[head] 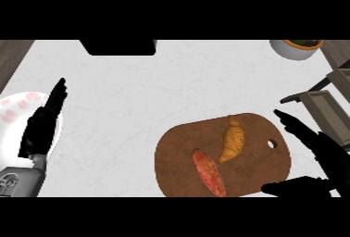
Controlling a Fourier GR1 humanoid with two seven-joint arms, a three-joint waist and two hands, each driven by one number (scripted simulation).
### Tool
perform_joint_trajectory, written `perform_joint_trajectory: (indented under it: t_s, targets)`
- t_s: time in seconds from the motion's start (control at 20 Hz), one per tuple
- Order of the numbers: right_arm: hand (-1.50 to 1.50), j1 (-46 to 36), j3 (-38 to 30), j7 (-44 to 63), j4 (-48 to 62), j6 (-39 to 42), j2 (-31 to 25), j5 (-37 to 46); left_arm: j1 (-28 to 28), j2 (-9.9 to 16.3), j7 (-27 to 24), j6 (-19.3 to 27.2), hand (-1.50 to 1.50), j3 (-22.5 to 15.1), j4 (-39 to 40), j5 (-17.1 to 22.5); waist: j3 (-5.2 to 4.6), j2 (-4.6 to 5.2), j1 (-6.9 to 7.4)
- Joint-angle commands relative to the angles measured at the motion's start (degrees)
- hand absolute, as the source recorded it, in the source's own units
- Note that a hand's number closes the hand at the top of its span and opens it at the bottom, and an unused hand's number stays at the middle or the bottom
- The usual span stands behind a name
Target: Pick the sweet potato from the cutting board and place it in the tiered basket
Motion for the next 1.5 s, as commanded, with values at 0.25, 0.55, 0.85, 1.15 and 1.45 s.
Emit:
perform_joint_trajectory:
  t_s: [0.25,0.55,0.85,1.15,1.45]
  targets:
    - [-1.5,-23.7,4.0,29.3,1.6,9.5,2.6,-3.8,-3.0,-1.1,2.8,-0.8,0.0,-0.2,0.0,-1.3,0.15,0.33,1.55]
    - [-1.5,-26.5,9.6,35.6,6.0,9.8,9.4,-2.0,-4.2,-1.6,3.5,-1.2,0.0,1.0,0.2,-1.5,0.17,0.25,0.94]
    - [-1.5,-29.3,15.5,39.5,11.1,9.3,14.0,1.3,-0.3,-2.0,0.7,-2.5,0.0,0.7,-0.4,-1.4,0.15,0.13,1.34]
    - [-1.5,-26.0,17.4,37.8,12.2,10.6,14.7,2.4,-3.8,-1.8,1.4,-2.2,0.0,2.7,1.7,-2.4,0.21,0.16,0.32]
    - [-1.5,-20.8,20.3,36.2,8.9,10.5,14.1,7.4,0.6,-4.5,1.5,-1.1,0.0,1.3,-0.9,-3.8,0.22,0.05,0.16]
